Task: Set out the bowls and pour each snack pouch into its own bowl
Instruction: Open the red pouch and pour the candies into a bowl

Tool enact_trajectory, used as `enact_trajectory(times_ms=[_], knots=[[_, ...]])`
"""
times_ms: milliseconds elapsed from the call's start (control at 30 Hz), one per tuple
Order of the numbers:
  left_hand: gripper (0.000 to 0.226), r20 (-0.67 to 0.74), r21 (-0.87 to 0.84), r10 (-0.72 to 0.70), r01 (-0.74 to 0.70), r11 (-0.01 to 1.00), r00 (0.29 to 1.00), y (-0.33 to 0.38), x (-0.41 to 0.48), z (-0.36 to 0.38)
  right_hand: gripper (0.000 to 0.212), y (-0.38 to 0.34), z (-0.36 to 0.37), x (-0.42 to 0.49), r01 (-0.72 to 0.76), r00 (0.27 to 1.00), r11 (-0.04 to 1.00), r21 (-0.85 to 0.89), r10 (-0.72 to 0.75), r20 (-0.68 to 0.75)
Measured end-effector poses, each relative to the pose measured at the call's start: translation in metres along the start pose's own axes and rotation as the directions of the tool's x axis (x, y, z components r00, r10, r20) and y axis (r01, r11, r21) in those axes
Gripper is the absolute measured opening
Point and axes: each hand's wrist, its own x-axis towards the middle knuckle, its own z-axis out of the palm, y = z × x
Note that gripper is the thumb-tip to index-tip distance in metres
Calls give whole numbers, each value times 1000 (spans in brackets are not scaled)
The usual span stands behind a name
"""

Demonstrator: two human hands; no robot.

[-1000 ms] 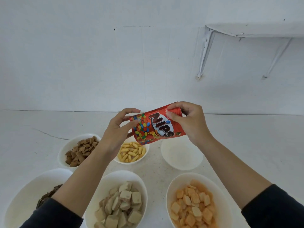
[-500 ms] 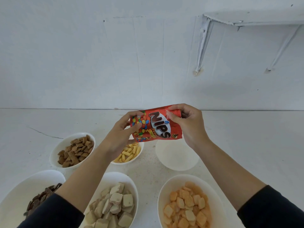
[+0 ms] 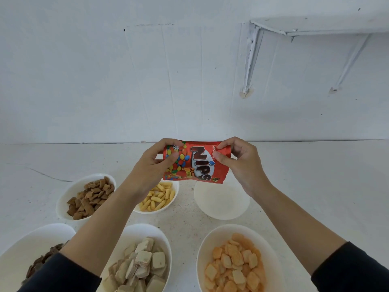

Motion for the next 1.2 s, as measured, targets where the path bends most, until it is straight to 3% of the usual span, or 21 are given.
enact_trajectory(times_ms=[467,867,1200], knots=[[17,14,153,-53,51,987,998,-13,-4,5,15,38,4,-17,-111,994,994,21,111,2],[18,35,130,75,-79,988,997,17,-2,-8,12,11,4,-8,0,1000,995,97,0,1],[19,7,128,56,-57,990,998,16,-1,-5,13,25,7,-16,-48,999,990,130,50,-7]])
